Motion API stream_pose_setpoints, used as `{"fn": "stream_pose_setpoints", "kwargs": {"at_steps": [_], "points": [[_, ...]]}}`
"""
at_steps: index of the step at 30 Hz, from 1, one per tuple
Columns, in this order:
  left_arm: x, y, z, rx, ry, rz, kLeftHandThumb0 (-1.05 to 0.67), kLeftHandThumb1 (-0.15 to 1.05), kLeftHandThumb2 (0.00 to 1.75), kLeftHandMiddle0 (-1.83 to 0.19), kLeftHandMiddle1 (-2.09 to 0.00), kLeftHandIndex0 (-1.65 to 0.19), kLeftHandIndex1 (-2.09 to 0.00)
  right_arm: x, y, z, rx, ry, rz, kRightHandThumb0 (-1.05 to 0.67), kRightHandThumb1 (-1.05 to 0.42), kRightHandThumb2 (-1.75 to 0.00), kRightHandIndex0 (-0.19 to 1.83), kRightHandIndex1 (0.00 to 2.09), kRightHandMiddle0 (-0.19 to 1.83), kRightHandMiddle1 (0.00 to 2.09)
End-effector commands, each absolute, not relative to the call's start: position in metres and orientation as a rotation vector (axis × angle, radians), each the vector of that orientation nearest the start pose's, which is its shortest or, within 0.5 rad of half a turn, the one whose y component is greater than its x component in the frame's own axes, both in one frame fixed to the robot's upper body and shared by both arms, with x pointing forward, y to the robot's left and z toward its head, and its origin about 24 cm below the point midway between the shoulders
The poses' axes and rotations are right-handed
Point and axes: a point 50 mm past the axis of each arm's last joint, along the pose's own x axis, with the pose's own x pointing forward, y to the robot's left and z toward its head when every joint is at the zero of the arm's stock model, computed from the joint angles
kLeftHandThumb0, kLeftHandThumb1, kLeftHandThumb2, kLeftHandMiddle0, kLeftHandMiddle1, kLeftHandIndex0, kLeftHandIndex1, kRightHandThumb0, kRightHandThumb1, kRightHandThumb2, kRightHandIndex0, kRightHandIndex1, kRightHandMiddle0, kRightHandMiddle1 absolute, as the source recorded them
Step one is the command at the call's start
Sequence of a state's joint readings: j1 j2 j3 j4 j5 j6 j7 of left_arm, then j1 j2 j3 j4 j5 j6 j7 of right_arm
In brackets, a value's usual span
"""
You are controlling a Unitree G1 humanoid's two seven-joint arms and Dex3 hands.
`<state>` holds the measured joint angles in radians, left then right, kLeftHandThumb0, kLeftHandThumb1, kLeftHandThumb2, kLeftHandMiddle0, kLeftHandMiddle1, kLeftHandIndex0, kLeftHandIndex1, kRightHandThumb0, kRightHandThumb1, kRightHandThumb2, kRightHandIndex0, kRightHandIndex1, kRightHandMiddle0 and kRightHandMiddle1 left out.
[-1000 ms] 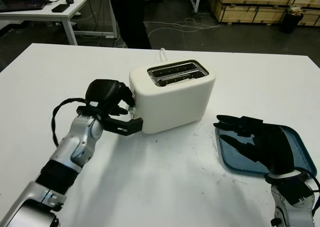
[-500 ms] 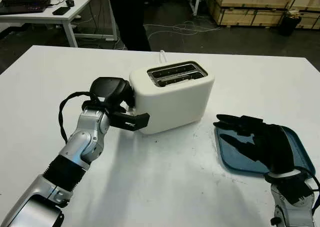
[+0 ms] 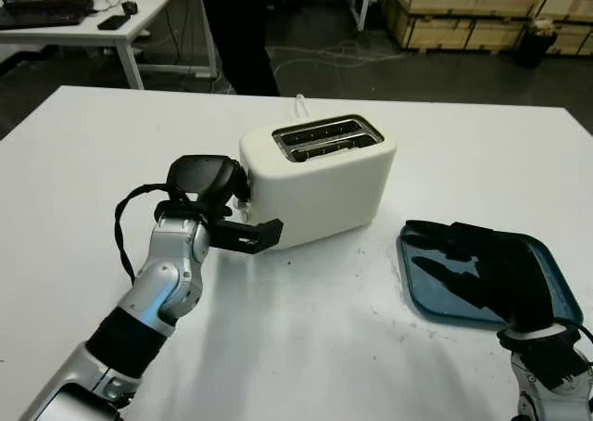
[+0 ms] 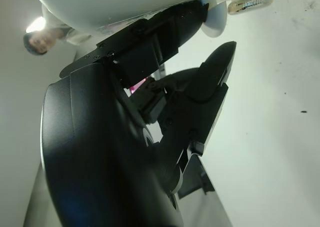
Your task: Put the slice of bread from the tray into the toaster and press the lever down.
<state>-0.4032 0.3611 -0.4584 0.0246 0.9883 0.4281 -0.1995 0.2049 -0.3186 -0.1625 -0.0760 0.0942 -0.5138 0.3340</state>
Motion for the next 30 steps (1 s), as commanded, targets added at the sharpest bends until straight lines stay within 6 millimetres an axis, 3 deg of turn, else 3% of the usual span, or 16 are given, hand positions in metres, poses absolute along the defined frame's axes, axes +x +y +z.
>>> {"fn": "stream_pose_setpoints", "kwargs": {"at_steps": [1, 4, 9, 11, 13, 15, 19, 21, 24, 25, 26, 27, 28, 30], "points": [[0.245, 0.057, -0.013, 1.366, 0.266, -0.851, -0.08, 0.74, 0.00, -1.07, -0.41, -1.17, 0.00, 0.206, -0.227, 0.086, -0.366, -0.360, 0.225, -0.23, -0.91, 0.00, 1.06, 0.00, 0.94, 0.00], [0.248, 0.062, -0.010, 1.399, 0.251, -0.819, -0.11, 0.70, 0.00, -1.11, -0.44, -1.15, 0.00, 0.209, -0.224, 0.085, -0.365, -0.370, 0.228, -0.24, -0.91, 0.00, 1.07, 0.01, 0.95, 0.01], [0.256, 0.069, 0.000, 1.401, 0.253, -0.815, -0.11, 0.74, 0.01, -1.08, -0.48, -1.15, -0.01, 0.212, -0.223, 0.085, -0.355, -0.368, 0.233, -0.26, -0.91, 0.00, 1.06, 0.00, 0.95, 0.00], [0.260, 0.072, 0.003, 1.387, 0.244, -0.805, -0.09, 0.74, 0.00, -1.09, -0.59, -1.18, -0.02, 0.213, -0.223, 0.085, -0.356, -0.369, 0.234, -0.27, -0.92, 0.00, 1.06, 0.01, 0.95, 0.00], [0.263, 0.074, 0.009, 1.378, 0.233, -0.774, -0.09, 0.75, 0.00, -1.01, -0.90, -1.21, -0.02, 0.214, -0.222, 0.084, -0.360, -0.375, 0.233, -0.27, -0.92, 0.00, 1.07, 0.01, 0.95, 0.00], [0.267, 0.079, 0.018, 1.417, 0.158, -0.727, -0.11, 0.72, 0.00, -0.96, -1.06, -1.25, -0.03, 0.215, -0.222, 0.084, -0.361, -0.379, 0.233, -0.27, -0.92, 0.00, 1.07, 0.01, 0.95, 0.00], [0.275, 0.088, 0.036, 1.419, 0.104, -0.682, -0.12, 0.72, 0.01, -0.82, -0.96, -1.21, -0.01, 0.218, -0.221, 0.083, -0.355, -0.381, 0.234, -0.26, -0.92, 0.00, 1.07, 0.01, 0.95, 0.00], [0.280, 0.092, 0.046, 1.398, 0.072, -0.638, -0.13, 0.72, 0.00, -0.85, -1.12, -1.26, -0.04, 0.220, -0.220, 0.083, -0.354, -0.382, 0.235, -0.27, -0.92, 0.00, 1.07, 0.01, 0.95, 0.00], [0.282, 0.100, 0.062, 1.366, -0.009, -0.561, -0.12, 0.72, 0.00, -0.93, -1.47, -1.37, -0.12, 0.223, -0.218, 0.082, -0.342, -0.383, 0.234, -0.26, -0.91, 0.00, 1.07, 0.00, 0.94, 0.00], [0.283, 0.103, 0.066, 1.363, -0.026, -0.533, -0.13, 0.72, 0.00, -0.92, -1.58, -1.40, -0.20, 0.224, -0.217, 0.082, -0.341, -0.384, 0.236, -0.25, -0.91, 0.00, 1.06, 0.00, 0.94, 0.00], [0.284, 0.107, 0.072, 1.358, -0.050, -0.502, -0.15, 0.74, 0.00, -0.91, -1.62, -1.30, -0.45, 0.225, -0.217, 0.081, -0.338, -0.386, 0.238, -0.24, -0.91, 0.00, 1.06, 0.00, 0.94, 0.00], [0.285, 0.111, 0.077, 1.352, -0.084, -0.474, -0.16, 0.76, 0.00, -0.93, -1.59, -1.20, -0.67, 0.227, -0.216, 0.080, -0.338, -0.385, 0.239, -0.23, -0.91, 0.00, 1.06, 0.00, 0.94, 0.00], [0.286, 0.115, 0.082, 1.353, -0.121, -0.446, -0.15, 0.75, 0.00, -0.98, -1.50, -1.11, -0.71, 0.229, -0.216, 0.079, -0.336, -0.382, 0.239, -0.22, -0.91, 0.00, 1.06, 0.00, 0.93, 0.00], [0.288, 0.122, 0.092, 1.359, -0.173, -0.397, -0.17, 0.75, 0.00, -1.06, -1.27, -1.12, -0.54, 0.234, -0.216, 0.077, -0.338, -0.366, 0.236, -0.21, -0.91, 0.00, 1.06, 0.00, 0.93, 0.00]]}}
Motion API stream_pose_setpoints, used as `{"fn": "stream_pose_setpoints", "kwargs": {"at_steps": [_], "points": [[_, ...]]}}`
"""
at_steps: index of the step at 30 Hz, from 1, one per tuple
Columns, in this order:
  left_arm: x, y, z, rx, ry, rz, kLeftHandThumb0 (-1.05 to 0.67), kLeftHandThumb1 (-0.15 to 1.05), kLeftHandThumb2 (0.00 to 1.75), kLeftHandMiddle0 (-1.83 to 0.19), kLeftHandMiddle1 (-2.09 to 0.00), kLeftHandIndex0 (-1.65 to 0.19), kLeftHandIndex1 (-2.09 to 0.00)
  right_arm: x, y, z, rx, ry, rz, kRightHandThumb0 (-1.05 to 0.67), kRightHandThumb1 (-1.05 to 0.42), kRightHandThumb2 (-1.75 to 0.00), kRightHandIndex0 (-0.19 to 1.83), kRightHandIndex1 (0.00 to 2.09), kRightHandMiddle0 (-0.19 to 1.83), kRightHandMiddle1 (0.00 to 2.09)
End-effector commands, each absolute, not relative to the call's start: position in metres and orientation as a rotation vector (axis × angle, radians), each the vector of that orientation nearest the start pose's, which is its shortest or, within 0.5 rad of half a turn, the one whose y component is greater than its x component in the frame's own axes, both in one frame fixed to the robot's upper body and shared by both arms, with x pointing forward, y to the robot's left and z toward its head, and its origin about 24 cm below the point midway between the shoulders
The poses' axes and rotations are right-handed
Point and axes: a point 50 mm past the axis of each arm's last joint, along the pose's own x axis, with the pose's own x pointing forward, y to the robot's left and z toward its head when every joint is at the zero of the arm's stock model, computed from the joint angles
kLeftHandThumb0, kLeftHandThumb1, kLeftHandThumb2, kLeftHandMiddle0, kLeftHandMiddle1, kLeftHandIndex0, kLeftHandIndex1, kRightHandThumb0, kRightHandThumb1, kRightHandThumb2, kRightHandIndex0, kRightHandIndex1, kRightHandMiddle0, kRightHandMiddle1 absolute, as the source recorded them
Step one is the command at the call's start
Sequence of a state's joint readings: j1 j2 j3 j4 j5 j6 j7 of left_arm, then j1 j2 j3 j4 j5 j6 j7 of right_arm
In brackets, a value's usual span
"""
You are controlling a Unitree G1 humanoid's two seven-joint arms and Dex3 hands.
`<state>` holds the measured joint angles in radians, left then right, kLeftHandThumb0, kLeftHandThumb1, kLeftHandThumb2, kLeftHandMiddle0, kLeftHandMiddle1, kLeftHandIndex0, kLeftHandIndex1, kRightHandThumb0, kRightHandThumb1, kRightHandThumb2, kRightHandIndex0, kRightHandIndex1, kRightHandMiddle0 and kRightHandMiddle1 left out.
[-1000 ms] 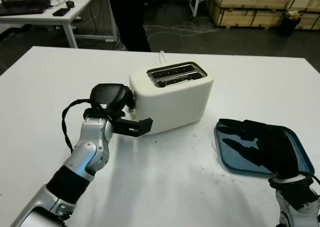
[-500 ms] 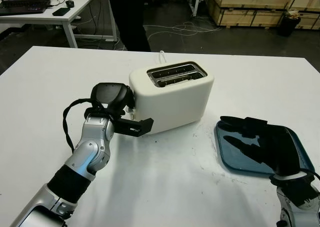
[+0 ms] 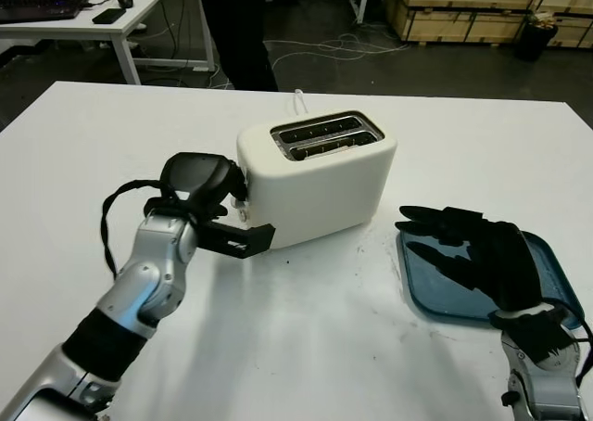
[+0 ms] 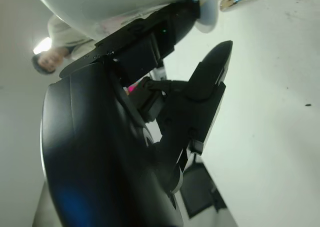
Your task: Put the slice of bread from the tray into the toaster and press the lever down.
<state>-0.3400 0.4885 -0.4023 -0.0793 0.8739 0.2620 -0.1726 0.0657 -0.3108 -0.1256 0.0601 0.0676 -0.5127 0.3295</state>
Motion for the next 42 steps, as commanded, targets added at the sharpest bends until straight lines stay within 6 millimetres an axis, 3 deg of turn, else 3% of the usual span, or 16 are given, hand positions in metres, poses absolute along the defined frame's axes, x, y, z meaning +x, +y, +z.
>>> {"fn": "stream_pose_setpoints", "kwargs": {"at_steps": [1, 3, 5, 15, 29, 32, 35, 38, 42], "points": [[0.288, 0.127, 0.098, 1.360, -0.195, -0.358, -0.18, 0.76, 0.00, -1.06, -1.19, -1.13, -0.46, 0.236, -0.217, 0.076, -0.339, -0.358, 0.234, -0.22, -0.91, 0.00, 1.06, 0.00, 0.93, 0.00], [0.288, 0.136, 0.110, 1.352, -0.236, -0.292, -0.17, 0.75, 0.00, -1.07, -0.97, -1.20, -0.26, 0.240, -0.216, 0.074, -0.342, -0.345, 0.231, -0.23, -0.91, 0.00, 1.06, 0.00, 0.93, 0.00], [0.288, 0.143, 0.120, 1.351, -0.265, -0.256, -0.16, 0.75, 0.00, -1.08, -0.92, -1.22, -0.20, 0.243, -0.216, 0.073, -0.341, -0.339, 0.232, -0.24, -0.90, 0.00, 1.05, 0.00, 0.94, 0.00], [0.289, 0.170, 0.149, 1.400, -0.350, -0.123, -0.12, 0.70, 0.00, -1.14, -0.85, -1.28, -0.13, 0.248, -0.213, 0.070, -0.333, -0.335, 0.236, -0.25, -0.90, 0.00, 1.05, 0.00, 0.94, 0.00], [0.294, 0.181, 0.166, 1.436, -0.348, -0.091, -0.19, 0.68, 0.00, -1.19, -0.77, -1.33, -0.07, 0.248, -0.214, 0.068, -0.332, -0.325, 0.233, -0.23, -0.90, 0.00, 1.05, 0.00, 0.95, 0.00], [0.291, 0.187, 0.174, 1.344, -0.376, -0.070, -0.21, 0.70, 0.01, -1.18, -0.75, -1.32, -0.05, 0.248, -0.217, 0.070, -0.339, -0.331, 0.218, -0.25, -0.90, 0.00, 1.05, 0.01, 0.95, 0.00], [0.287, 0.195, 0.180, 1.091, -0.459, 0.038, -0.20, 0.68, 0.01, -1.14, -0.66, -1.25, -0.01, 0.254, -0.226, 0.075, -0.292, -0.341, 0.186, -0.24, -0.91, -0.01, 1.03, 0.00, 0.92, 0.00], [0.278, 0.199, 0.175, 0.864, -0.487, 0.133, -0.25, 0.74, 0.03, -0.98, -0.55, -1.06, 0.00, 0.265, -0.239, 0.085, -0.199, -0.325, 0.148, -0.24, -0.92, -0.02, 0.97, 0.00, 0.85, 0.00], [0.265, 0.199, 0.169, 0.761, -0.457, 0.191, -0.35, 0.79, 0.03, -0.85, -0.51, -0.92, 0.00, 0.283, -0.257, 0.098, -0.150, -0.279, 0.139, -0.29, -0.92, -0.03, 0.89, 0.00, 0.78, 0.00]]}}
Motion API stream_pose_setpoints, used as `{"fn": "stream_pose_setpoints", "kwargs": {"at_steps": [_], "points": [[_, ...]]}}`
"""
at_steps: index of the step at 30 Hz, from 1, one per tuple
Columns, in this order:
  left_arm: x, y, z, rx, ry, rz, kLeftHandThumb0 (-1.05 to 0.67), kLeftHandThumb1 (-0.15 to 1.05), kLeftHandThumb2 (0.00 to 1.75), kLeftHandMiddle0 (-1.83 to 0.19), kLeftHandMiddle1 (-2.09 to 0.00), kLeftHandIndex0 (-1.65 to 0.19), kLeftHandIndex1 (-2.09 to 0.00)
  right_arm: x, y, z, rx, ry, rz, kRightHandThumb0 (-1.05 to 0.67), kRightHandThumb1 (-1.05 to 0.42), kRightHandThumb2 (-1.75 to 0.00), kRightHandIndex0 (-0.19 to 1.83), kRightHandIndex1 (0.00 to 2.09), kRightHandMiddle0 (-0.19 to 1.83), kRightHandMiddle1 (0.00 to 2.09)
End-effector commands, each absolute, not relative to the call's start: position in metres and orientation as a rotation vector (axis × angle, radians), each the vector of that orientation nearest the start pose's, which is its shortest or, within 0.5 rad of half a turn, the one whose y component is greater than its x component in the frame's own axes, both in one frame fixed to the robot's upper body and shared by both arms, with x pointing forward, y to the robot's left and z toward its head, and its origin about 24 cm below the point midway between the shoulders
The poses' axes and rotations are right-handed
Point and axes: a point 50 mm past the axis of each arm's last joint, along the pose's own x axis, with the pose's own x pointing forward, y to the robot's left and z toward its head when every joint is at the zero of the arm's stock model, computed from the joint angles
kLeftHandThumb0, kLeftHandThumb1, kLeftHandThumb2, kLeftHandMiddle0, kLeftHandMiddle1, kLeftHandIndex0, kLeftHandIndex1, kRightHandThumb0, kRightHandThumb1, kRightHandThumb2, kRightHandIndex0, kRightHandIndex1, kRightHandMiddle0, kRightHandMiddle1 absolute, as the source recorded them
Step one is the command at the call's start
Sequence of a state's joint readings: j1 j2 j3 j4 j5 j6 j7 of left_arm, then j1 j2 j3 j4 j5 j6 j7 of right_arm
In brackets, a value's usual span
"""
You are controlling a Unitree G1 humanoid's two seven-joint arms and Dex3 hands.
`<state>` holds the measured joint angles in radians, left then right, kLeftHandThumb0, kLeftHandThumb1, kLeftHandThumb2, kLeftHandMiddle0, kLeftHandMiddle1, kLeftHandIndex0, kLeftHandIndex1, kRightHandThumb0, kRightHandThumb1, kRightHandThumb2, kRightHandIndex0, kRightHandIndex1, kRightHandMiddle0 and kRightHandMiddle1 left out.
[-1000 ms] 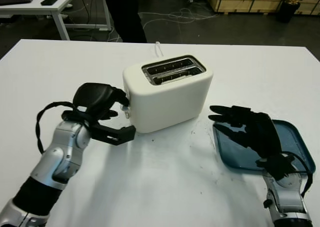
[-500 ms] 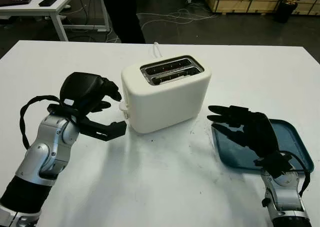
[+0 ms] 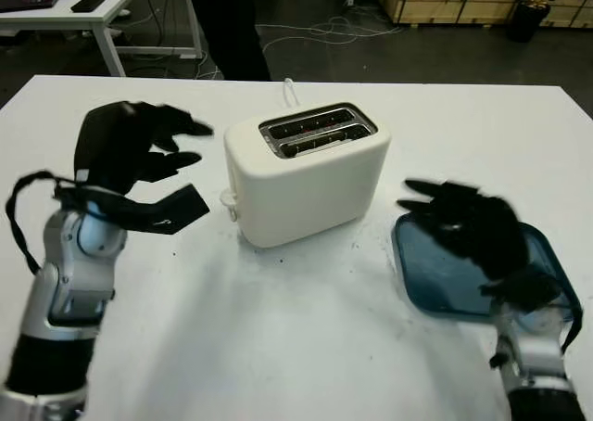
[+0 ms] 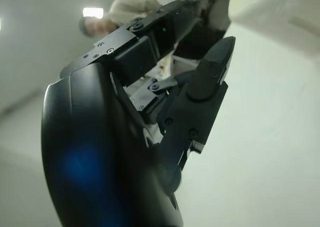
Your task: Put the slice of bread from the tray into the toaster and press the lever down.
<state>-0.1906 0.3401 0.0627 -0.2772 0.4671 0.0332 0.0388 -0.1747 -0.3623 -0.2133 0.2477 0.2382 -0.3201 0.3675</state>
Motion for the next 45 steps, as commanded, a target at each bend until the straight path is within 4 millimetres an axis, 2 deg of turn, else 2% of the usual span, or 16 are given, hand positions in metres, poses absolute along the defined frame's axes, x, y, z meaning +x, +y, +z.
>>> {"fn": "stream_pose_setpoints", "kwargs": {"at_steps": [1, 9, 12, 19, 24, 31, 38, 45], "points": [[0.263, 0.200, 0.168, 0.751, -0.446, 0.199, -0.38, 0.80, 0.02, -0.81, -0.51, -0.89, 0.00, 0.287, -0.262, 0.104, -0.147, -0.267, 0.143, -0.31, -0.92, -0.03, 0.88, 0.00, 0.77, 0.00], [0.262, 0.210, 0.174, 0.773, -0.410, 0.211, -0.43, 0.79, 0.00, -0.78, -0.51, -0.87, -0.01, 0.314, -0.278, 0.140, -0.286, -0.240, 0.164, -0.49, -0.87, 0.00, 0.93, 0.02, 0.84, 0.02], [0.267, 0.214, 0.177, 0.819, -0.395, 0.192, -0.45, 0.77, 0.00, -0.79, -0.52, -0.88, -0.02, 0.323, -0.276, 0.153, -0.422, -0.226, 0.184, -0.58, -0.87, 0.00, 0.94, 0.01, 0.84, 0.01], [0.281, 0.224, 0.189, 0.960, -0.341, 0.160, -0.44, 0.71, 0.00, -0.81, -0.53, -0.92, -0.03, 0.341, -0.271, 0.177, -0.624, -0.221, 0.257, -0.68, -0.88, -0.01, 0.87, 0.00, 0.74, 0.00], [0.291, 0.230, 0.196, 1.007, -0.322, 0.148, -0.40, 0.68, 0.00, -0.85, -0.52, -0.95, -0.04, 0.349, -0.263, 0.190, -0.759, -0.215, 0.275, -0.65, -0.86, 0.00, 0.84, 0.00, 0.71, 0.00], [0.298, 0.226, 0.194, 1.012, -0.328, 0.147, -0.39, 0.69, 0.00, -0.88, -0.53, -0.96, -0.04, 0.355, -0.249, 0.194, -0.791, -0.224, 0.304, -0.52, -0.83, 0.00, 0.81, 0.00, 0.68, 0.00], [0.300, 0.222, 0.186, 1.006, -0.312, 0.143, -0.38, 0.70, 0.01, -0.86, -0.53, -0.95, -0.03, 0.355, -0.245, 0.194, -0.806, -0.221, 0.328, -0.55, -0.84, 0.00, 0.77, 0.00, 0.65, 0.00], [0.301, 0.220, 0.186, 1.002, -0.320, 0.131, -0.37, 0.72, 0.01, -0.84, -0.53, -0.93, -0.02, 0.353, -0.243, 0.193, -0.808, -0.224, 0.333, -0.48, -0.84, 0.00, 0.77, 0.00, 0.65, 0.00]]}}
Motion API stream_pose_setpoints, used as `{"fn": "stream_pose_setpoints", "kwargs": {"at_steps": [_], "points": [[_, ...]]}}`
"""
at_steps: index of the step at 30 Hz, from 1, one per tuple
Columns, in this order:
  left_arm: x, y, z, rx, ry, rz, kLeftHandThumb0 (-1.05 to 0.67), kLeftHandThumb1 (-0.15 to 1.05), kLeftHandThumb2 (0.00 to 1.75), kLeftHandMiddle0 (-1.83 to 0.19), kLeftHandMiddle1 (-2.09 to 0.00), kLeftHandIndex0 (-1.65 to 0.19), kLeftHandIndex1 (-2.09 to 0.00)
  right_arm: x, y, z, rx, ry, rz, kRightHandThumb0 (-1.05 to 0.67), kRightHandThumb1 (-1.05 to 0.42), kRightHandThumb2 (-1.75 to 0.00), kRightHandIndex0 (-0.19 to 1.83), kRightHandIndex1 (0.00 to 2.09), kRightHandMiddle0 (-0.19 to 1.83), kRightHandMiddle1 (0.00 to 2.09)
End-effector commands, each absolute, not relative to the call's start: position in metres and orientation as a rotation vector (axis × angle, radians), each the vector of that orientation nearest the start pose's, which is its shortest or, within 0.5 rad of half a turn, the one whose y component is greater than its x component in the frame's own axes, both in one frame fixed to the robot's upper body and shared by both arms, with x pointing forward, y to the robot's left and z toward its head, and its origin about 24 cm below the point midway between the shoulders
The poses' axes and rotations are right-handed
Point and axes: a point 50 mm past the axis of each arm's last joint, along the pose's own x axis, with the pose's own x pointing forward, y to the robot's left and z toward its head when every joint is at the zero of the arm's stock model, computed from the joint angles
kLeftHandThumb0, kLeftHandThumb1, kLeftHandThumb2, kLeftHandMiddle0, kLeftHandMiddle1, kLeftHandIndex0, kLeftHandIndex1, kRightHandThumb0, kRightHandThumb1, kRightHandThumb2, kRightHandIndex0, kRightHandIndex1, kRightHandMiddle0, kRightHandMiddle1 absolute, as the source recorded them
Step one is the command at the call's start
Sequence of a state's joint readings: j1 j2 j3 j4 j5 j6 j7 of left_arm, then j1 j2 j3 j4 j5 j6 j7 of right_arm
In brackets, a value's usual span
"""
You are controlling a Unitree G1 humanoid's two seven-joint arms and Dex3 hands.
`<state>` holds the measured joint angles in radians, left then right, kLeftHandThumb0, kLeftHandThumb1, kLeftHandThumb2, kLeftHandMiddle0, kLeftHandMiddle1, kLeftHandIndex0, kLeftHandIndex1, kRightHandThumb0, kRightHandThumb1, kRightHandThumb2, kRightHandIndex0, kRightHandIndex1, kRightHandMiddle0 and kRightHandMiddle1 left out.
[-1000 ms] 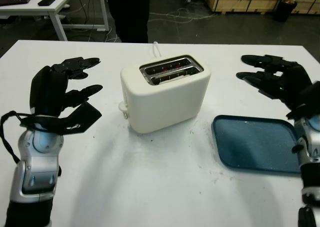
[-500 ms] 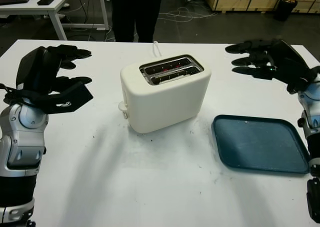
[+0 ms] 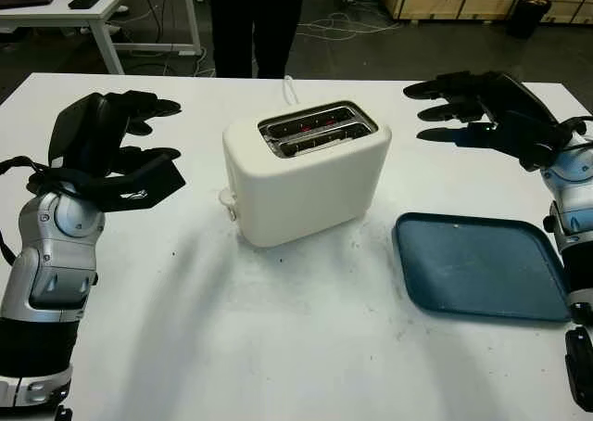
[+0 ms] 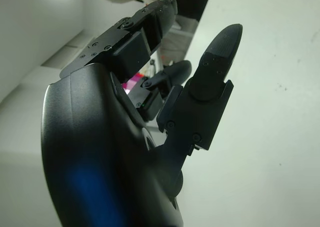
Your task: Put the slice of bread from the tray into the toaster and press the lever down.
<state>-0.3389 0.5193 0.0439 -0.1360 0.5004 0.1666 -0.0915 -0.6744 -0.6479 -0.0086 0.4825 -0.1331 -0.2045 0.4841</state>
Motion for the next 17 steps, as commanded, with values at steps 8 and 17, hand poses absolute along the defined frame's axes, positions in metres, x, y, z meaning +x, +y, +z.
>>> {"fn": "stream_pose_setpoints", "kwargs": {"at_steps": [8, 17], "points": [[0.3047, 0.2168, 0.1856, 1.000, -0.333, 0.124, -0.39, 0.72, 0.00, -0.85, -0.58, -0.95, -0.03, 0.3535, -0.2435, 0.1910, -0.809, -0.209, 0.341, -0.50, -0.85, 0.00, 0.77, 0.00, 0.65, 0.00], [0.3011, 0.2167, 0.1843, 0.988, -0.333, 0.124, -0.39, 0.72, 0.00, -0.82, -0.61, -0.94, -0.02, 0.3509, -0.2435, 0.1912, -0.802, -0.215, 0.352, -0.49, -0.85, 0.00, 0.77, 0.00, 0.66, 0.00]]}}
